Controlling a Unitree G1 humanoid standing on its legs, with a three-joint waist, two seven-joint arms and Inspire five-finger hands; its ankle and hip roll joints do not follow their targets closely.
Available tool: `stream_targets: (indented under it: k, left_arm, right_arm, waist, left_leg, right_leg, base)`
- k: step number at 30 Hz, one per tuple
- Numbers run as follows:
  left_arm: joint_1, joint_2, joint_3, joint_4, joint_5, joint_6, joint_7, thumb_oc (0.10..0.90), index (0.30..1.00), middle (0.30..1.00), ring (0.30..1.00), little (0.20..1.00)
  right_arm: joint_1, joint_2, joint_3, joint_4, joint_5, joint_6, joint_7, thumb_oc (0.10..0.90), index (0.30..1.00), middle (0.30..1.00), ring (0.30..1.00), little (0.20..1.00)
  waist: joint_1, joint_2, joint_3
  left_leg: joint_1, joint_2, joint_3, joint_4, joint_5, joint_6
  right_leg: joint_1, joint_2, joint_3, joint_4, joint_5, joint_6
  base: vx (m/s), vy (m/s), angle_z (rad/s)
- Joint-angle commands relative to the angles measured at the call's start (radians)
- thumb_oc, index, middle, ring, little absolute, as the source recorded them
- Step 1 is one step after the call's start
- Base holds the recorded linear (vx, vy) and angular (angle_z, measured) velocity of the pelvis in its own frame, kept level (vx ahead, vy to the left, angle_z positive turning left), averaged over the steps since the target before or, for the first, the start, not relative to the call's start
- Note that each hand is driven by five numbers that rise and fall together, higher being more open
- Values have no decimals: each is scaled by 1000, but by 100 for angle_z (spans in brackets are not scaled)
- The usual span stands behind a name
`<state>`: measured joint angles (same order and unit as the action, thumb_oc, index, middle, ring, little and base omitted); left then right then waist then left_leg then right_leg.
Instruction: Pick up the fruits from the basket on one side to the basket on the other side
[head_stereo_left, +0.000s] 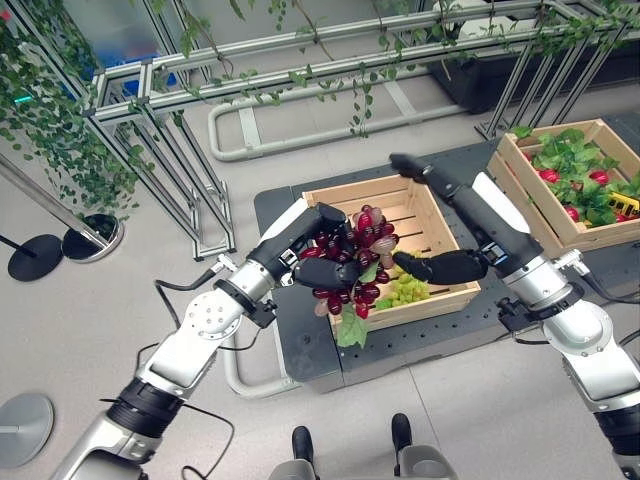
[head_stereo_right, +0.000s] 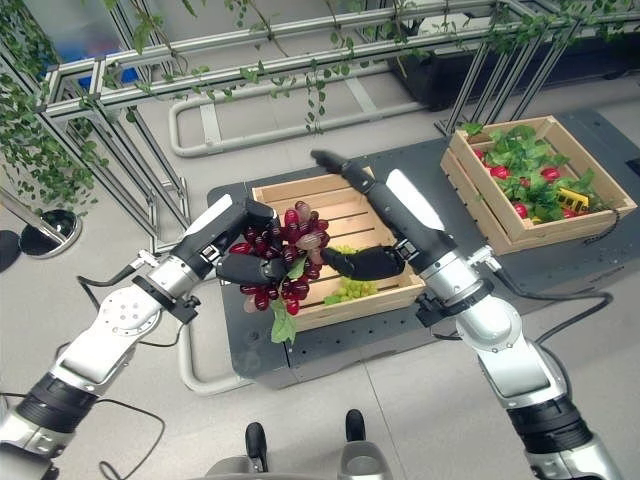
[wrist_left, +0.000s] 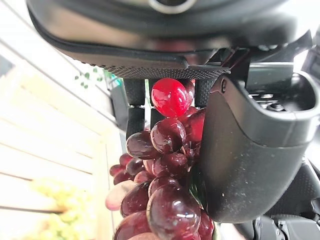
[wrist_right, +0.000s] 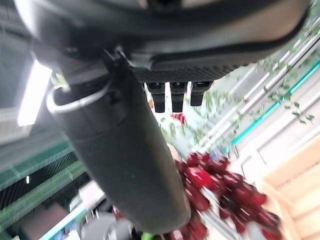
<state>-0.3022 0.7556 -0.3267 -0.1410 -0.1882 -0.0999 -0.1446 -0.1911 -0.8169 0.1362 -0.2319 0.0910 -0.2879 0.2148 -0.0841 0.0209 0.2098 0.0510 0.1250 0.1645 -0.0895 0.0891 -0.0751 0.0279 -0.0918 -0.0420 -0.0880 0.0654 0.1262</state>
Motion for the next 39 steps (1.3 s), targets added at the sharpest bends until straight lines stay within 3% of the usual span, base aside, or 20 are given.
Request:
stream_targets:
  k: [1,5,11,14,25,34,39]
  left_arm:
    - [-46,26,69,-96,-50,-130,4,400,300,300,300,300]
    - [-47,51,68,-118,-137,-117,-20,400,300,300,300,300]
    - [-19,51,77,-161,-296,-45,-72,400,300,300,300,300]
    - [-11,56,82,-176,-307,-25,-79,400,300,300,300,300]
    - [-30,16,11,-177,-365,97,-193,400,300,300,300,300]
    - [-26,-10,-16,-163,-374,116,-203,400,300,300,300,300]
    - [-26,-12,-19,-164,-387,102,-201,400,300,300,300,300]
  right_arm:
    - [-84,-55,39,-48,109,-11,43,800,900,900,900,900]
    - [-102,-96,65,-45,115,24,52,800,900,900,900,900]
    - [-89,-127,60,-61,92,47,78,800,900,900,900,900]
    - [-90,-143,62,-78,111,58,73,800,900,900,900,900]
    - [-127,-76,64,-69,75,-22,-79,800,900,900,900,900]
    - [-116,-62,74,-104,114,-48,-36,800,900,900,900,900]
    - [-122,-65,105,-124,136,-13,45,800,900,900,900,900]
  waist:
    - [14,-26,-156]
    - [19,-32,-166]
    - [22,-35,-178]
    - [23,-36,-183]
    - [25,-25,-194]
    - [24,-23,-201]
    - [23,-24,-204]
  left_leg:
    - [14,-5,-23,2,-42,17]
    - [18,-7,-25,2,-44,17]
    - [21,-10,-31,2,-49,20]
    - [23,-9,-29,2,-50,21]
    - [26,-7,-33,2,-58,26]
    - [24,-1,-31,2,-57,25]
    - [22,1,-31,2,-55,25]
  right_leg:
    - [-2,-10,-15,1,5,-17]
    - [2,-12,-17,1,8,-13]
    - [3,-16,-21,1,13,-5]
    - [3,-16,-20,1,14,-4]
    - [5,-13,-13,1,11,-1]
    - [3,-13,-11,1,10,-2]
    - [1,-12,-9,1,10,-4]
  base:
    - [0,0,0]
    - [0,0,0]
    - [-2,-4,4]
    - [-3,0,3]
    - [0,0,0]
    - [0,0,0]
    - [0,0,0]
